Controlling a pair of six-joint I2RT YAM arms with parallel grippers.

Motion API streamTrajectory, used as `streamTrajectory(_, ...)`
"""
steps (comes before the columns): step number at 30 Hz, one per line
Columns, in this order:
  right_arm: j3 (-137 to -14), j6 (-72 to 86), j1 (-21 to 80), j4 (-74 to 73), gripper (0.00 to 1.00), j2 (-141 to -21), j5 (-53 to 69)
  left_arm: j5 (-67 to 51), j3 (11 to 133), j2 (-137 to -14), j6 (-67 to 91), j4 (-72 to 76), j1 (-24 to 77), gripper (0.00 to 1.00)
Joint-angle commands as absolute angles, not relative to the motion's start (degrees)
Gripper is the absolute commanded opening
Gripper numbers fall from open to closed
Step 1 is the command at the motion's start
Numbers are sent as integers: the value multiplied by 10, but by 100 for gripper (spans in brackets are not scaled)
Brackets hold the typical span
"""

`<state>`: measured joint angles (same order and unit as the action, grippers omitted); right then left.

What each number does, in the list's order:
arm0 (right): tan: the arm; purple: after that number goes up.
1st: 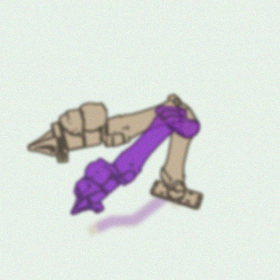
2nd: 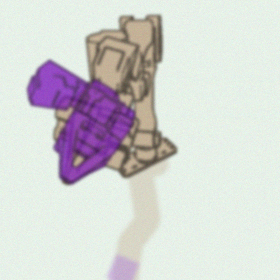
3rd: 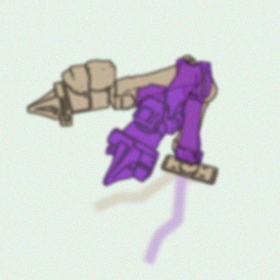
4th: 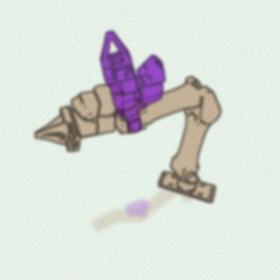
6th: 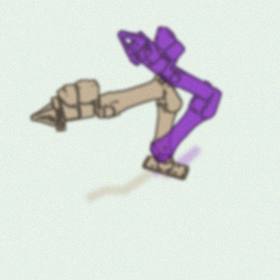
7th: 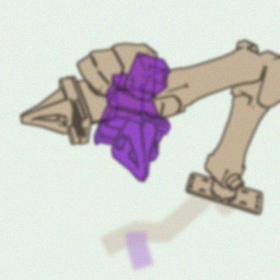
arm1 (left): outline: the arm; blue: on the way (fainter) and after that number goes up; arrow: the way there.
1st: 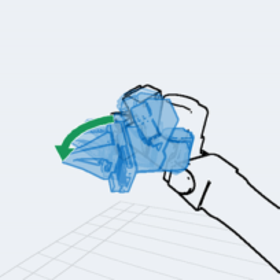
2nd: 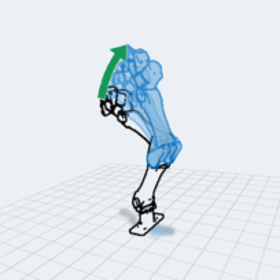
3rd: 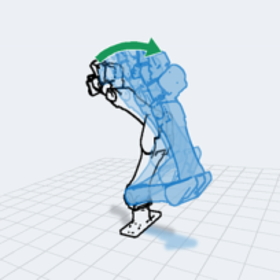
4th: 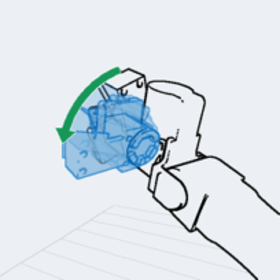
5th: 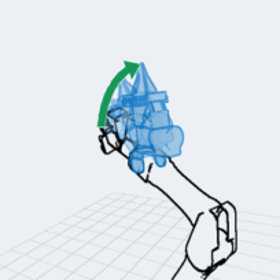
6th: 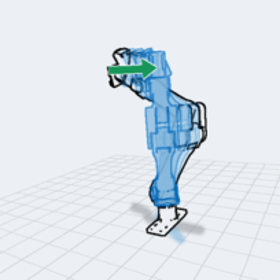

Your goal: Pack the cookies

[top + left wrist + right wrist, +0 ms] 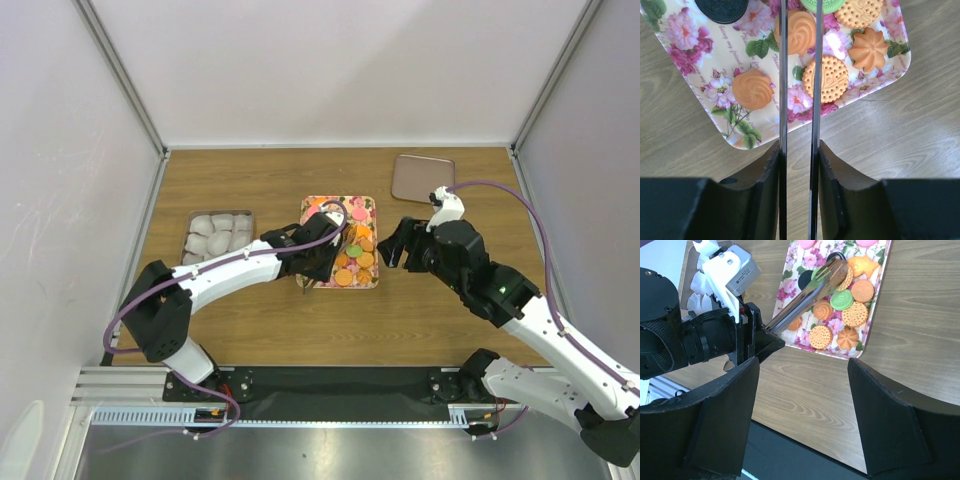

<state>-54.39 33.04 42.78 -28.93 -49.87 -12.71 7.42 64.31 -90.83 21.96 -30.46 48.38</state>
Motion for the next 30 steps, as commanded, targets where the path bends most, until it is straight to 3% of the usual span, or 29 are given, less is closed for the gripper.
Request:
streamTrajectory(1,-545,334,429,-284,77,-484,-134,85,661,-902,214,-301,491,33)
streamTrajectory(10,-560,318,428,-296,77,-489,-155,68,686,-884,213,-325,493,22)
streamTrajectory(24,-603,273,364,-287,77,-562,-117,90,744,-826,222,-383,489,21)
streamTrajectory(30,-620,253,301,-268,77,-611,-77,134,734,-787,250,-433,416,22)
